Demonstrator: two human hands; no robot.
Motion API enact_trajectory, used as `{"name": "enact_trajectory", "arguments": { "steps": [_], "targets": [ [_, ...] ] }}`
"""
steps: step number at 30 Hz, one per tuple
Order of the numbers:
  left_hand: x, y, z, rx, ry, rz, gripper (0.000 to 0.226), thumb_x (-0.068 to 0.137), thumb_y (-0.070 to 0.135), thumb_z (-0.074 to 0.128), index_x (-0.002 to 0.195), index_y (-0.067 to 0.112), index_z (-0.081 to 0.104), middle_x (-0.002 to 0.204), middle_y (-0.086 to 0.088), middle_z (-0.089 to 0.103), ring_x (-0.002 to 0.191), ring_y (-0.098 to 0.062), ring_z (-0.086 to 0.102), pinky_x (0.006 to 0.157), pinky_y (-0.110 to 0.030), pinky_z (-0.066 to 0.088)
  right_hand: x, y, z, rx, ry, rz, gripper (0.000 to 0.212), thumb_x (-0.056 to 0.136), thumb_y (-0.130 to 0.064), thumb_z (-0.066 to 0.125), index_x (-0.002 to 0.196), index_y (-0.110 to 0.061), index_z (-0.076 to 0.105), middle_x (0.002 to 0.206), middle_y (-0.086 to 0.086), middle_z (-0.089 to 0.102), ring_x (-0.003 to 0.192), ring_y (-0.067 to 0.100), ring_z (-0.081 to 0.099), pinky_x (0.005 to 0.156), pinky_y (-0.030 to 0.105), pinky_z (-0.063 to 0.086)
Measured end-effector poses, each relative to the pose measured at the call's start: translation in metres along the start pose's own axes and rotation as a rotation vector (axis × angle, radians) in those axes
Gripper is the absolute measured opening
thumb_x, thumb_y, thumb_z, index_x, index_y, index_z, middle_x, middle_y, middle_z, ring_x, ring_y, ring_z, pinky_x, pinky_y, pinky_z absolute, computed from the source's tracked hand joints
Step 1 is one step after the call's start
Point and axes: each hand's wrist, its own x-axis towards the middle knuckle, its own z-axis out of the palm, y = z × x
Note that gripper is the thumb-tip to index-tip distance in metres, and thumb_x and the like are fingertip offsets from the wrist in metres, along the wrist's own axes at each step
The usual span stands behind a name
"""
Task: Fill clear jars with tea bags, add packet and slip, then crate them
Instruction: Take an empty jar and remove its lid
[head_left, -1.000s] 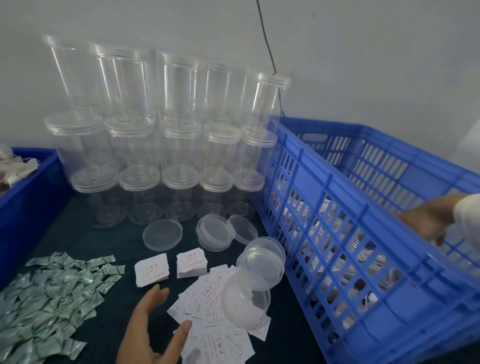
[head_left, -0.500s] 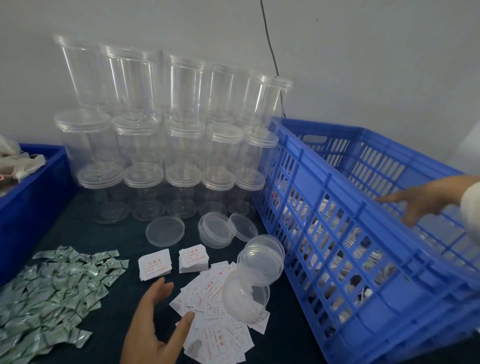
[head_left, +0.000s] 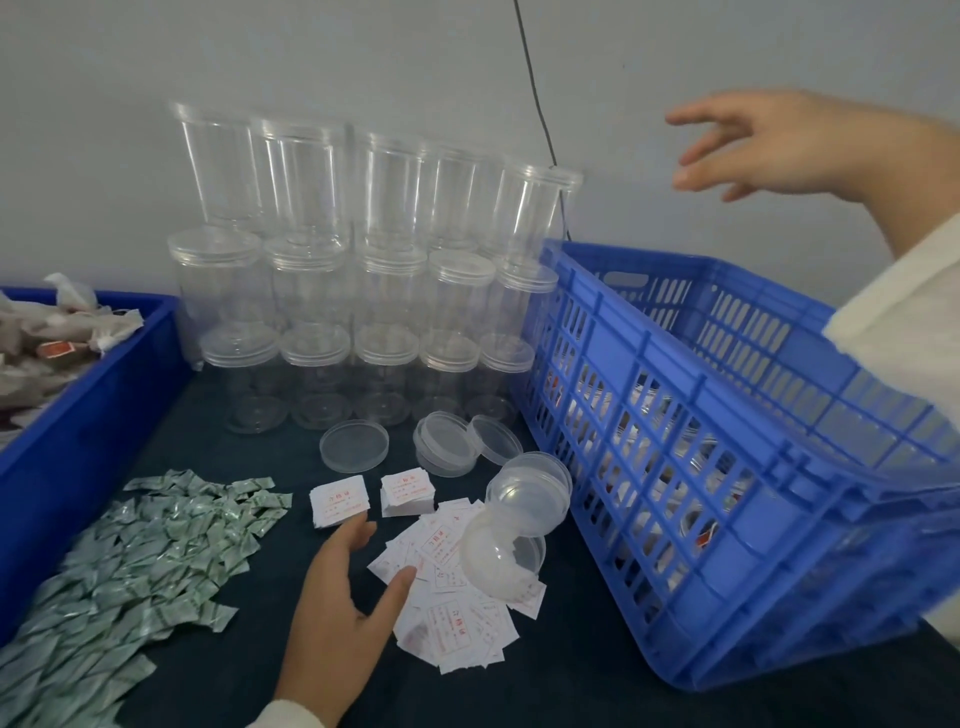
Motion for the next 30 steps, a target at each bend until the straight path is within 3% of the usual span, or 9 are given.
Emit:
{"name": "enact_trajectory", "arguments": {
  "steps": [2,7,9,11,13,17,24,27,30],
  "targets": [
    [0.001,0.004,-0.004,0.001,0.011,0.01,0.065,0.078,0.027,0.076,0.134,0.029,0.043,0.124,0.021,0.052,0.116,0.005,0.046,0.092,-0.029,0.045,0.0,-0.026,0.018,0.007,-0.021,-0.048,0.062,0.088,-0.027,0.069,0.143,-0.031,0.042,0.106,-0.006,0.061,0.098,0.015,0.062,0.083,0.032,0.049],
    [0.01,0.012,-0.012,0.043,0.025,0.056,0.061,0.08,0.025,0.076,0.133,0.024,0.046,0.121,0.018,0.052,0.115,0.005,0.045,0.097,-0.021,0.036,-0.003,-0.073,0.075,-0.073,-0.134,-0.062,0.058,0.086,-0.037,0.069,0.14,-0.03,0.047,0.125,0.0,0.059,0.1,0.017,0.063,0.084,0.029,0.051],
    [0.015,0.016,-0.014,0.054,0.034,0.072,0.056,0.081,0.025,0.075,0.131,0.024,0.049,0.121,0.017,0.051,0.115,0.002,0.045,0.096,-0.02,0.035,-0.007,-0.08,0.107,-0.13,-0.164,-0.052,0.058,0.088,-0.035,0.066,0.141,-0.024,0.047,0.14,0.002,0.051,0.121,0.022,0.054,0.097,0.029,0.04],
    [0.02,0.021,-0.015,0.102,0.035,0.108,0.049,0.082,0.025,0.073,0.126,0.026,0.052,0.119,0.018,0.051,0.114,0.001,0.044,0.096,-0.02,0.035,-0.016,-0.075,0.144,-0.14,-0.23,-0.009,0.053,0.091,-0.032,0.062,0.14,-0.016,0.05,0.145,0.005,0.047,0.129,0.024,0.046,0.097,0.027,0.035],
    [0.024,0.025,-0.017,0.135,0.034,0.152,0.042,0.083,0.023,0.073,0.119,0.031,0.053,0.112,0.025,0.049,0.112,0.001,0.042,0.091,-0.016,0.033,-0.026,-0.06,0.182,-0.145,-0.308,0.064,0.048,0.091,-0.03,0.061,0.134,-0.01,0.054,0.139,0.01,0.052,0.125,0.027,0.049,0.095,0.031,0.038],
    [0.031,0.028,-0.021,0.167,0.026,0.189,0.041,0.083,0.021,0.072,0.115,0.034,0.051,0.107,0.033,0.044,0.11,0.002,0.041,0.086,-0.015,0.033,-0.041,-0.016,0.245,-0.048,-0.358,0.236,0.061,0.088,-0.031,0.064,0.142,-0.014,0.045,0.146,0.009,0.045,0.129,0.027,0.047,0.099,0.032,0.04],
    [0.049,0.033,-0.024,0.207,-0.003,0.19,0.04,0.085,0.023,0.07,0.121,0.026,0.055,0.114,0.016,0.053,0.113,-0.003,0.043,0.091,-0.022,0.035,-0.021,0.006,0.28,0.082,-0.075,0.257,0.065,0.088,-0.041,0.064,0.143,-0.017,0.042,0.145,0.009,0.044,0.131,0.028,0.044,0.102,0.039,0.04],
    [0.057,0.04,-0.027,0.208,0.007,0.2,0.039,0.085,0.022,0.07,0.119,0.031,0.053,0.111,0.026,0.049,0.112,0.0,0.042,0.092,-0.02,0.033,0.012,-0.01,0.264,0.117,0.134,0.17,0.068,0.087,-0.042,0.066,0.144,-0.016,0.039,0.145,0.01,0.04,0.133,0.03,0.038,0.106,0.041,0.035],
    [0.059,0.046,-0.031,0.199,0.016,0.224,0.042,0.084,0.024,0.07,0.11,0.046,0.044,0.11,0.037,0.043,0.106,0.009,0.043,0.086,-0.007,0.035,0.046,-0.031,0.237,0.167,0.356,0.069,0.073,0.087,-0.042,0.066,0.146,-0.014,0.034,0.147,0.011,0.036,0.136,0.029,0.031,0.108,0.04,0.031]
  ]
}}
